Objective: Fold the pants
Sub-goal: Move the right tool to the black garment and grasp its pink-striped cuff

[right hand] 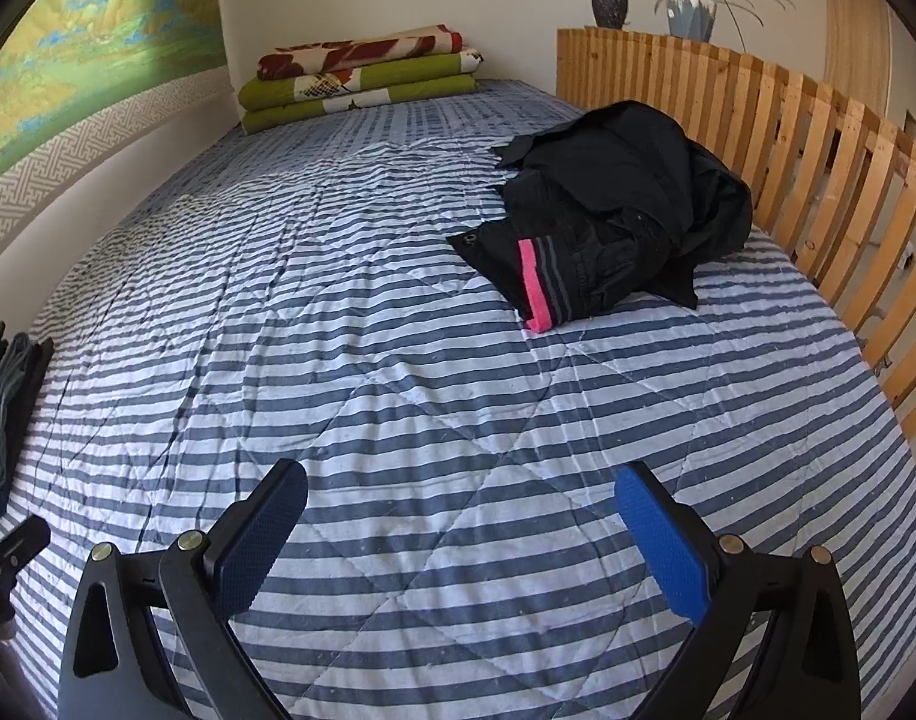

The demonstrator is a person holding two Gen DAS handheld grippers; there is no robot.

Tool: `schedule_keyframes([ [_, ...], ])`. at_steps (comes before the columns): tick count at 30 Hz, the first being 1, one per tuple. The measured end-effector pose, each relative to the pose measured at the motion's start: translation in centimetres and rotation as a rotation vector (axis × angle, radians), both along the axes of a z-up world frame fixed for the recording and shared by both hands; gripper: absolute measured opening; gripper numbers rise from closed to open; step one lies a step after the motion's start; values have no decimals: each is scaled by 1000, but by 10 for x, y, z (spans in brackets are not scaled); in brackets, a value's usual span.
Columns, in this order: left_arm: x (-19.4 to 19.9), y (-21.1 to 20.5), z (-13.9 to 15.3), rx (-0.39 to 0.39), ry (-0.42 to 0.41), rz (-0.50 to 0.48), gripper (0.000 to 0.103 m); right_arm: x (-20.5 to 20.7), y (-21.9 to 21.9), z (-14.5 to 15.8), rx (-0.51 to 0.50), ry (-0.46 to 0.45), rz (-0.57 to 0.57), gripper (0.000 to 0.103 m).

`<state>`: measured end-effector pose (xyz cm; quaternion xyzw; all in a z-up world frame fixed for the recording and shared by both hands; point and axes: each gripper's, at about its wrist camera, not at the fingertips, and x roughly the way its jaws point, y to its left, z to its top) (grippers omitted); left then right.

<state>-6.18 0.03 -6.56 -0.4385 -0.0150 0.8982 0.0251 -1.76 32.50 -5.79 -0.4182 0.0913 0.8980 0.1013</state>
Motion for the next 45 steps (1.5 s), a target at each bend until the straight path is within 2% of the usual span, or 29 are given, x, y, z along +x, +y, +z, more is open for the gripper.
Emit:
schedule_keyframes([
  [4, -4, -5, -1, 19, -12, 8, 102, -15, 51, -2, -89, -21, -99, 95],
  [9, -7, -7, -2, 30, -17, 1, 102, -35, 98, 0, -92, -32, -176, 84],
  [14, -13, -10, -9, 38, -20, 10, 101, -67, 124, 3, -35, -57, -179, 75],
  [18, -17, -9, -14, 33, -27, 1, 101, -102, 144, -6, -65, -103, -206, 74],
  [22, -18, -5, -17, 14, -21, -12, 100, -132, 156, -21, -127, -136, -229, 63],
  [25, -19, -7, -18, 16, -25, -15, 99, -150, 161, -33, -141, -157, -257, 62],
  [27, -19, -10, -19, 18, -25, -11, 97, -156, 162, -37, -146, -159, -278, 51],
  [29, -19, -14, -20, 22, -25, -5, 97, -160, 163, -42, -155, -176, -287, 33],
  [30, -18, -16, -20, 25, -26, -4, 97, -162, 164, -43, -150, -182, -288, 28],
  [31, -18, -18, -20, 27, -26, -1, 96, -161, 164, -43, -145, -181, -281, 18],
  [32, -17, -21, -20, 30, -25, 3, 96, -159, 165, -41, -149, -171, -281, 13],
  [35, -16, -27, -18, 39, -21, 11, 95, -147, 164, -33, -189, -140, -262, 9],
  [39, -13, -33, -12, 47, -8, 9, 94, -128, 142, -17, -160, -115, -178, 7],
  [41, -11, -35, -8, 45, 6, 5, 94, -116, 121, -7, -139, -93, -119, 7],
  [45, -11, -44, 0, 56, 26, 23, 94, -88, 50, 12, -52, -78, 59, 6],
])
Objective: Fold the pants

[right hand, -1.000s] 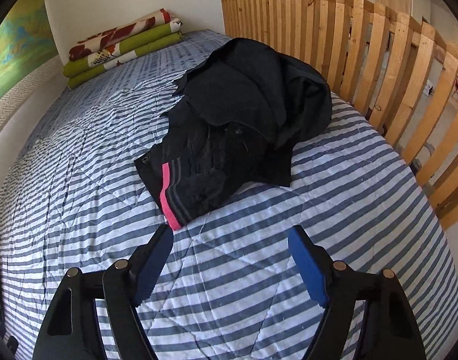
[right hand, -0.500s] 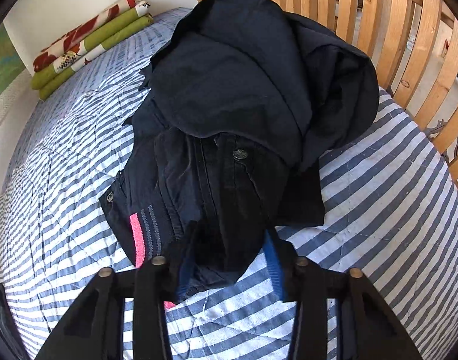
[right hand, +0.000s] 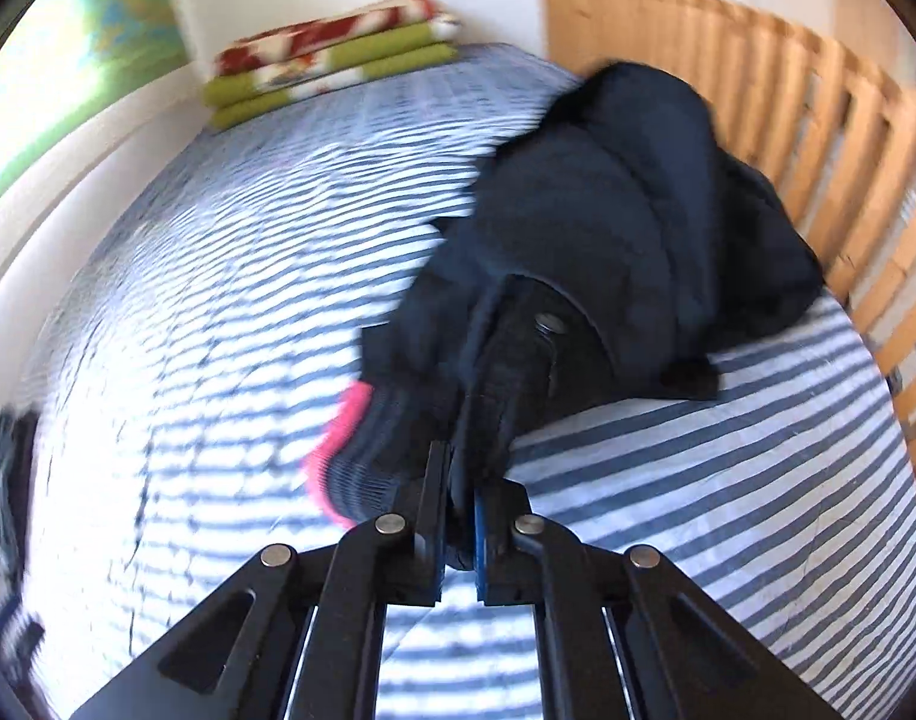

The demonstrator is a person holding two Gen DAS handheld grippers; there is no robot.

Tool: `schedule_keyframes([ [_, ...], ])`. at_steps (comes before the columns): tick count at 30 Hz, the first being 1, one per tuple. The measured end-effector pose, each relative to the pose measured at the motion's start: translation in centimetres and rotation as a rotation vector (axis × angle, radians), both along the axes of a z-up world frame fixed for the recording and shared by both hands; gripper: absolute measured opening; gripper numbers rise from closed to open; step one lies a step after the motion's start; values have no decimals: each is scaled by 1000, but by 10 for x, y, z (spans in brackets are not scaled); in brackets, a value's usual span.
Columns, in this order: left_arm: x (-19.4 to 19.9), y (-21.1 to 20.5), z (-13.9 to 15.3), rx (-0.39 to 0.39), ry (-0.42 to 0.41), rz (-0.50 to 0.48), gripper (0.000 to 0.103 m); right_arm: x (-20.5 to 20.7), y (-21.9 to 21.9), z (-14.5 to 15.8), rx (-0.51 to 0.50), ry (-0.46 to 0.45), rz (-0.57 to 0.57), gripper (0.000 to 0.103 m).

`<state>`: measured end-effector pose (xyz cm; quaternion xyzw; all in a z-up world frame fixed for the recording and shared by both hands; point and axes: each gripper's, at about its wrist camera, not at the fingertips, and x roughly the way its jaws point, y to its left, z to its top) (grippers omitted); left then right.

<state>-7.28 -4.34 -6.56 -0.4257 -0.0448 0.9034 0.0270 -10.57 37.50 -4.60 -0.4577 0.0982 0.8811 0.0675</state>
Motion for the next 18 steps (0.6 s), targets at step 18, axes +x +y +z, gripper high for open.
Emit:
schedule_keyframes([
  [18, -2, -82, 10, 102, -13, 110, 89, 121, -255, 19, -78, -24, 561, 6],
])
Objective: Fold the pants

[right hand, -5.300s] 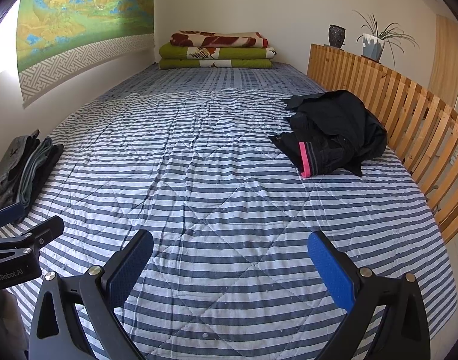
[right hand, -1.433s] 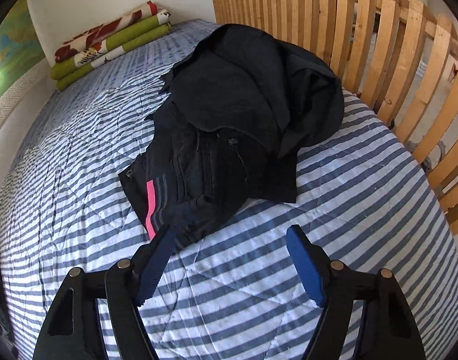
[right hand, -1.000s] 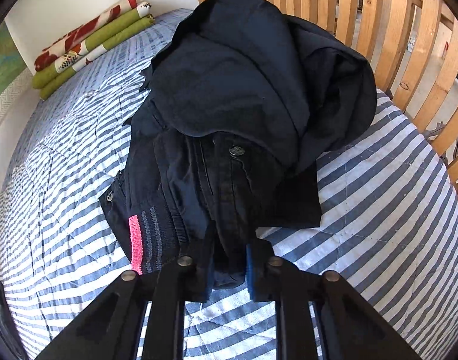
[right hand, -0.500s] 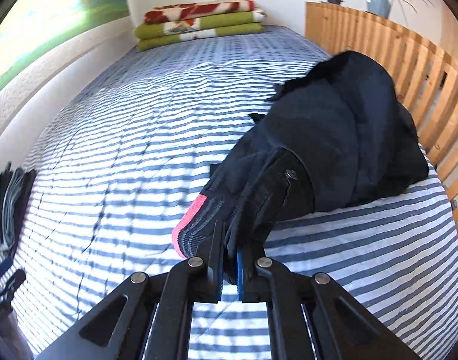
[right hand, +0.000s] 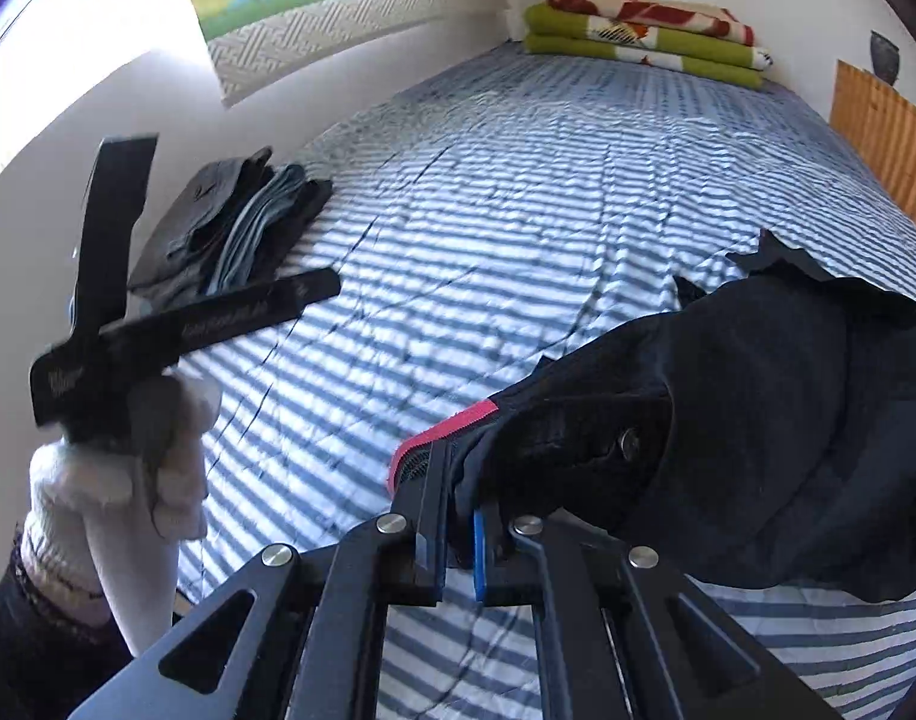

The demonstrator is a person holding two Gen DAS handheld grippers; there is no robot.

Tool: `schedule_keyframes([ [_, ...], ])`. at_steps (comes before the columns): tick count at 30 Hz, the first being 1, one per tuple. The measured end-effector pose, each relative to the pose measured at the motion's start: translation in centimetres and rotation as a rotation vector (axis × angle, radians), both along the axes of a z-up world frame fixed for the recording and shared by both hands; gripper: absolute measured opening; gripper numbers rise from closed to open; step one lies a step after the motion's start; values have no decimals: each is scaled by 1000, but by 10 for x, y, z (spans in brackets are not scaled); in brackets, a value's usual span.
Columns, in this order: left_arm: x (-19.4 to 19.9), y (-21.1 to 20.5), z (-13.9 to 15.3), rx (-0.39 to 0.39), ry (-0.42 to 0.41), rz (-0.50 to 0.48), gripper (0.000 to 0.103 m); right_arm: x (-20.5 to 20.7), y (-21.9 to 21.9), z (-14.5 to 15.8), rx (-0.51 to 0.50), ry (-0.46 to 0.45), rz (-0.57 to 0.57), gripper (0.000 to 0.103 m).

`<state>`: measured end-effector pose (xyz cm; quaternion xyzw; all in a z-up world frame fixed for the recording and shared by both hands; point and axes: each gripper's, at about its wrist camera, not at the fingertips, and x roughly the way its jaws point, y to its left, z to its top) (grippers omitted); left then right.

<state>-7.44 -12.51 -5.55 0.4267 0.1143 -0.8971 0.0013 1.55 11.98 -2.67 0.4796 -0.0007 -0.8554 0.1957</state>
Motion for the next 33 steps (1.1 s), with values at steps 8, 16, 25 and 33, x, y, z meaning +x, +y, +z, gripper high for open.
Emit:
schedule_keyframes([
  [8, -6, 55, -15, 70, -82, -219, 89, 48, 45, 4, 81, -118, -8, 31],
  [16, -14, 103, -59, 107, -222, -319, 89, -3, 149, 59, 234, 55, -362, 55],
  [25, -26, 155, -95, 35, -305, -427, 42, -93, 177, 1, 275, -88, -418, 38],
  [33, -30, 146, -85, 50, -261, -376, 8, -42, 223, 11, 250, -80, -518, 2],
])
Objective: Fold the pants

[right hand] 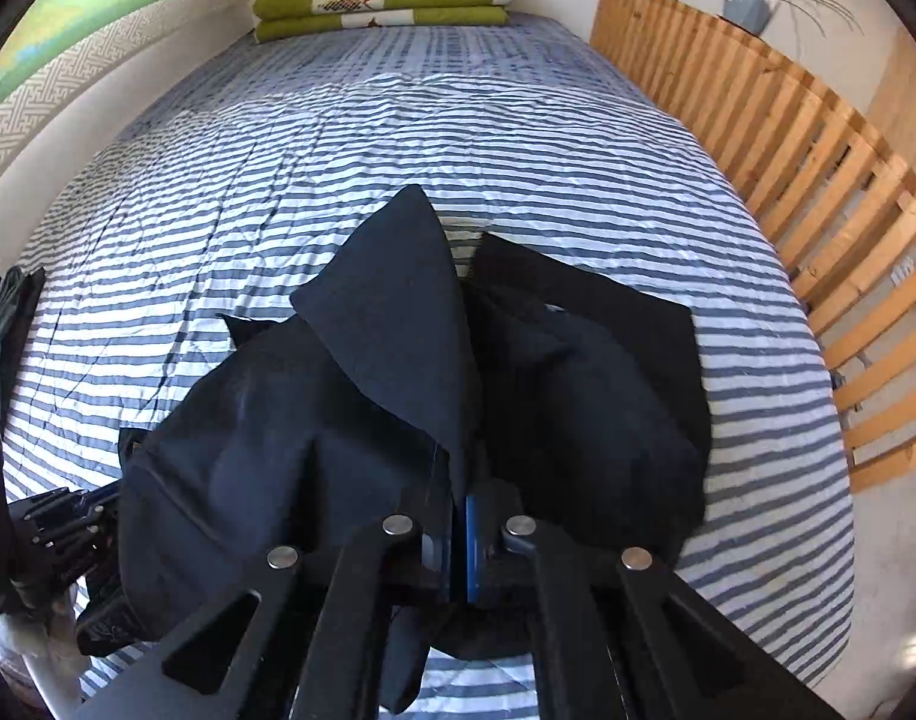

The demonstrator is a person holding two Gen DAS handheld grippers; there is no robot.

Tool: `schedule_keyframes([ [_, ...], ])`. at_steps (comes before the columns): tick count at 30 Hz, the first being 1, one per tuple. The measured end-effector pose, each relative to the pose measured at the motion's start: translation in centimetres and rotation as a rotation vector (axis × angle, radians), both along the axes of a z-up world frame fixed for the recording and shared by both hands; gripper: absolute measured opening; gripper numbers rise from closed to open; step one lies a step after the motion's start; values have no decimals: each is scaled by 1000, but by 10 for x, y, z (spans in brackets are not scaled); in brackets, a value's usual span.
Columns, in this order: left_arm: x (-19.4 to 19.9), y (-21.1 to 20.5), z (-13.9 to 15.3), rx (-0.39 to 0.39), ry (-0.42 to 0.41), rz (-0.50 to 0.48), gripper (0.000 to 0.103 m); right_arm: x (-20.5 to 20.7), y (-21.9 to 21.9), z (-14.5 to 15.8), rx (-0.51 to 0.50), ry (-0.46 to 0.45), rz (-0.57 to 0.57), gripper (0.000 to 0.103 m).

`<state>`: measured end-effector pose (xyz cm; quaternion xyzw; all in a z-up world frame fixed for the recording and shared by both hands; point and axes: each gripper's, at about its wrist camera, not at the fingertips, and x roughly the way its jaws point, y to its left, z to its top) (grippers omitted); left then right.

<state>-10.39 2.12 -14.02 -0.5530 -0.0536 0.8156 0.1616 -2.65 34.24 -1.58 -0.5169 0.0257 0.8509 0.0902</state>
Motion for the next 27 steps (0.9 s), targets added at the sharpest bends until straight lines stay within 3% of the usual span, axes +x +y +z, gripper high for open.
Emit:
schedule_keyframes([
  [5, 5, -6, 4, -19, 23, 9, 8, 83, 66, -3, -52, 4, -227, 2],
  [9, 11, -12, 11, -31, 49, 21, 2, 128, 99, -55, -68, -217, -263, 8],
  [11, 14, -18, 16, -8, 50, 27, 2, 141, 107, -64, -48, -258, -280, 11],
  [12, 16, -22, 20, -5, 53, 37, 2, 145, 111, -63, -52, -258, -282, 14],
  [14, 18, -32, 28, -7, 74, 71, 1, 153, 121, -51, -56, -226, -315, 36],
  [16, 18, -39, 38, 36, 87, 58, 3, 155, 130, -35, -73, -166, -342, 43],
  [17, 13, -38, 41, 74, 70, 34, 6, 155, 135, -26, -80, -133, -348, 43],
  [18, 7, -35, 45, 109, 57, 19, 18, 153, 138, -16, -88, -93, -352, 44],
  [19, 3, -30, 50, 130, 59, 8, 41, 151, 139, -8, -94, -55, -346, 46],
  [20, 0, -22, 56, 136, 75, -5, 55, 143, 138, -1, -86, -32, -338, 49],
  [21, -4, -12, 61, 139, 95, -20, 79, 135, 138, 4, -74, -11, -334, 50],
  [22, -9, 3, 64, 140, 106, -41, 87, 126, 137, 8, -72, 4, -329, 50],
  [27, -44, 87, 51, 84, 45, -151, 86, 87, 139, 4, -79, 1, -308, 50],
])
